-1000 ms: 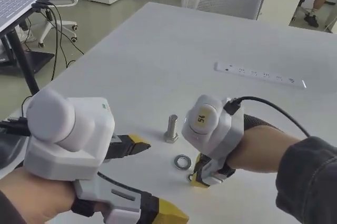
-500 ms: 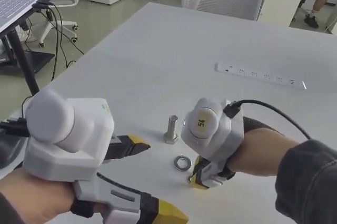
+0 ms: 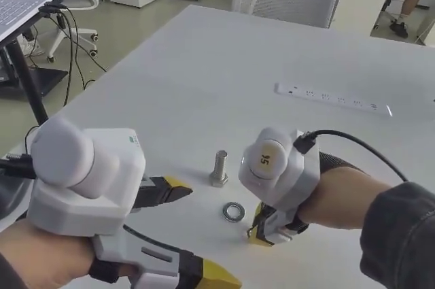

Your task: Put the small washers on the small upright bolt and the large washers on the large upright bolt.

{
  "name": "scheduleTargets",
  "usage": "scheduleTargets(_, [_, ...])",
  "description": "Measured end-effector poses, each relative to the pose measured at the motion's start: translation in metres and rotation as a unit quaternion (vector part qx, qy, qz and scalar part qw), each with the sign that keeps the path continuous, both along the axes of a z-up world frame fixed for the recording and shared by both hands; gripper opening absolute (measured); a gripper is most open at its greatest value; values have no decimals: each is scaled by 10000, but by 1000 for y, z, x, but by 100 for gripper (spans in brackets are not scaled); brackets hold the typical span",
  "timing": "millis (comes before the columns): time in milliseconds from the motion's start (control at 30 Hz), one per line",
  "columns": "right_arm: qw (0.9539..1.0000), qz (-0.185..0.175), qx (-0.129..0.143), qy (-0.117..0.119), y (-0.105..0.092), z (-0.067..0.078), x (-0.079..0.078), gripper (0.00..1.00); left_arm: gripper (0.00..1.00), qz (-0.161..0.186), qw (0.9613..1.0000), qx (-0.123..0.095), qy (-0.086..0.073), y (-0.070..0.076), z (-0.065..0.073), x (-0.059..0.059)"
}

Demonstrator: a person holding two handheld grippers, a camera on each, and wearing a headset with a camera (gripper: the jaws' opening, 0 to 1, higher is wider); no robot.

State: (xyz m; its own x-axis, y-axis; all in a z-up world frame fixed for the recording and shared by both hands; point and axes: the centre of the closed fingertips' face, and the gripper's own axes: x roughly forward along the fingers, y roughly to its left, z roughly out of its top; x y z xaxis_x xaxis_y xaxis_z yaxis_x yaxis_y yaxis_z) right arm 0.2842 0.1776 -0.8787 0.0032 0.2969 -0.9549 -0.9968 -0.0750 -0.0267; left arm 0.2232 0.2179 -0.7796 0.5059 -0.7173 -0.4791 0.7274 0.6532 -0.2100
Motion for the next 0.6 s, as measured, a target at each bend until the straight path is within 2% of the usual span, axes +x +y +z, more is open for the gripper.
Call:
scheduleTargets(300, [10000,-8,-18,-18,-2,0,2,13,85,0,10000,-14,-7,-1,0,1])
scheduleTargets(600, [9999,-78,-65,-8,-13,4,1,13,85,-20,10000,-9,-11,-3,0,1])
